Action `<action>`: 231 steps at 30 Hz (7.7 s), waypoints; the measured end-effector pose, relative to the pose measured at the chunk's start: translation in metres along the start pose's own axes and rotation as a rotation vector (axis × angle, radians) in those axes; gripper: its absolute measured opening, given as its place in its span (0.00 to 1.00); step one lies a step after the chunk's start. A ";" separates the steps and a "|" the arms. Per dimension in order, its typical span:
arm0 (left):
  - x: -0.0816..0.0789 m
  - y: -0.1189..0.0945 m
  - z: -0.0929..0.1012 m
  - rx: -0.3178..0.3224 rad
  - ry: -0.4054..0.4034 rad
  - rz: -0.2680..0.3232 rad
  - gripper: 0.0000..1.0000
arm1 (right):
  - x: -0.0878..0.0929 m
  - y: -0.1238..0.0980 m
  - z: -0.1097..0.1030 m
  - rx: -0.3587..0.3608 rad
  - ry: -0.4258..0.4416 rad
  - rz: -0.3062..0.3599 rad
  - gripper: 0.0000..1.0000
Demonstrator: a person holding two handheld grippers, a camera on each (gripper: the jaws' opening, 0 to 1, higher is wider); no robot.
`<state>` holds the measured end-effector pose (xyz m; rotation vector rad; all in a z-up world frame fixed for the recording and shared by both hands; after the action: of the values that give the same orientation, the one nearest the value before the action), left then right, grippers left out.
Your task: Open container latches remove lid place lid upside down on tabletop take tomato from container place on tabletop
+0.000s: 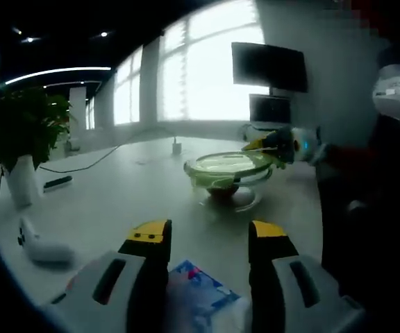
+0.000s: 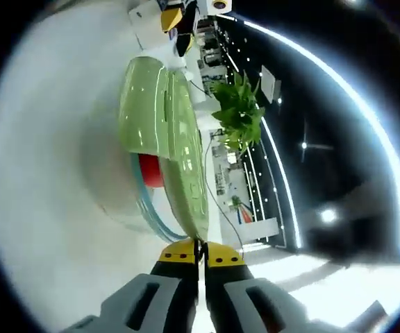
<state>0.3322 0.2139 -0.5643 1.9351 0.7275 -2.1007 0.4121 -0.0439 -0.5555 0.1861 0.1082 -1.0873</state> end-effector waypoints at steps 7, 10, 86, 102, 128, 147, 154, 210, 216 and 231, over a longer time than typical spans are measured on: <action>0.000 0.000 -0.001 -0.004 0.001 -0.002 0.37 | -0.002 -0.005 0.002 -0.022 0.053 0.004 0.00; 0.001 0.000 0.000 -0.003 0.005 -0.008 0.37 | -0.002 -0.005 0.008 -0.018 0.109 -0.008 0.00; 0.008 0.003 -0.004 -0.027 0.037 -0.057 0.37 | 0.044 0.104 0.068 -0.286 0.664 -0.157 0.00; 0.010 0.004 -0.003 -0.031 0.047 -0.075 0.37 | 0.056 0.105 0.021 -0.347 0.776 -0.133 0.00; 0.002 0.000 -0.005 -0.022 0.010 -0.007 0.37 | 0.058 0.037 0.052 -0.227 1.245 -0.273 0.05; -0.001 -0.001 -0.003 -0.022 0.017 0.022 0.37 | -0.035 -0.001 0.013 -0.411 1.290 -0.254 0.26; -0.002 0.000 -0.002 -0.008 0.012 0.026 0.37 | -0.047 -0.006 0.006 -0.576 1.306 -0.280 0.34; 0.000 0.002 0.002 0.008 0.033 0.010 0.37 | -0.071 0.056 -0.086 -0.925 0.762 -0.531 0.50; 0.001 0.002 0.002 0.005 0.034 0.003 0.37 | -0.067 0.055 -0.081 -0.897 0.719 -0.509 0.49; 0.002 0.002 0.001 0.002 0.035 0.002 0.37 | -0.069 0.043 -0.036 -0.878 0.773 -0.470 0.47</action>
<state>0.3317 0.2122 -0.5662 1.9777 0.7303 -2.0725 0.4181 0.0431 -0.5744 -0.2386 1.3495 -1.2814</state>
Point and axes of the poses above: the point that each gripper's makers call its tool centre point, and the gripper's own axes: y roughly forward along the fingers, z roughly to its right, x roughly out of its underside, the point moved 2 cm from there along -y, roughly backward along the fingers, and after that the axes turned 13 degrees about x, right-handed, at the moved point
